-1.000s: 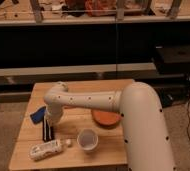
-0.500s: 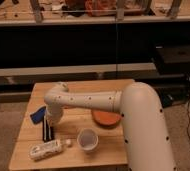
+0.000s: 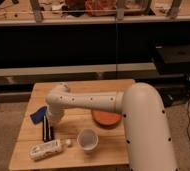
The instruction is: Push the eraser across the table
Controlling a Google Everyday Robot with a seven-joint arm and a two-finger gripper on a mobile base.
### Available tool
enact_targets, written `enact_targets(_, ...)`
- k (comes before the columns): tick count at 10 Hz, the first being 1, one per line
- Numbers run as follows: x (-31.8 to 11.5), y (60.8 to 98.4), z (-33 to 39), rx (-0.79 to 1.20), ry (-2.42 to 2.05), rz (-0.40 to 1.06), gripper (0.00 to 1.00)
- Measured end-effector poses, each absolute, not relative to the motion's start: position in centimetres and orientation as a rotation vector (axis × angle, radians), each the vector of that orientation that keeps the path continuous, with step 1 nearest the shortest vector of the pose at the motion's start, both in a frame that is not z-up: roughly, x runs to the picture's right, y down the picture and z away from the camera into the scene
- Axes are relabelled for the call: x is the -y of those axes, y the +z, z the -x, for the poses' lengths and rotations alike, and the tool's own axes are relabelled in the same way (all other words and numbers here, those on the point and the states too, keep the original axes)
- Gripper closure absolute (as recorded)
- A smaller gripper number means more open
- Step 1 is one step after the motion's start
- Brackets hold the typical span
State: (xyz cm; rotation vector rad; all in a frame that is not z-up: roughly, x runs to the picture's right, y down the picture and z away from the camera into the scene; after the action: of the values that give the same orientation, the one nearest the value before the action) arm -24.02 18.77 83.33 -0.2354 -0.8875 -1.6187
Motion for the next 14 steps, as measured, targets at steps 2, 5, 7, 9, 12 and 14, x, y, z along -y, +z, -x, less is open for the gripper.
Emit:
enact_targets(2, -19.0, 83.5, 24.0, 0.892, -1.612, 0.227, 1.0)
enact_targets(5, -19.7, 83.9, 24.1, 0.915, -1.612, 0.204, 1.0)
enact_targets(7, -20.2, 84.0, 24.8, 0.936, -1.617, 0.188, 1.0)
enact_targets(9, -20.2, 83.8, 24.7, 0.937, -1.619, 0.192, 1.0)
enact_targets(12, -20.8, 83.6, 25.4, 0.966, -1.633, 0.179, 1.0)
enact_targets(14, -20.9, 83.4, 25.7, 0.974, -1.637, 0.175, 1.0)
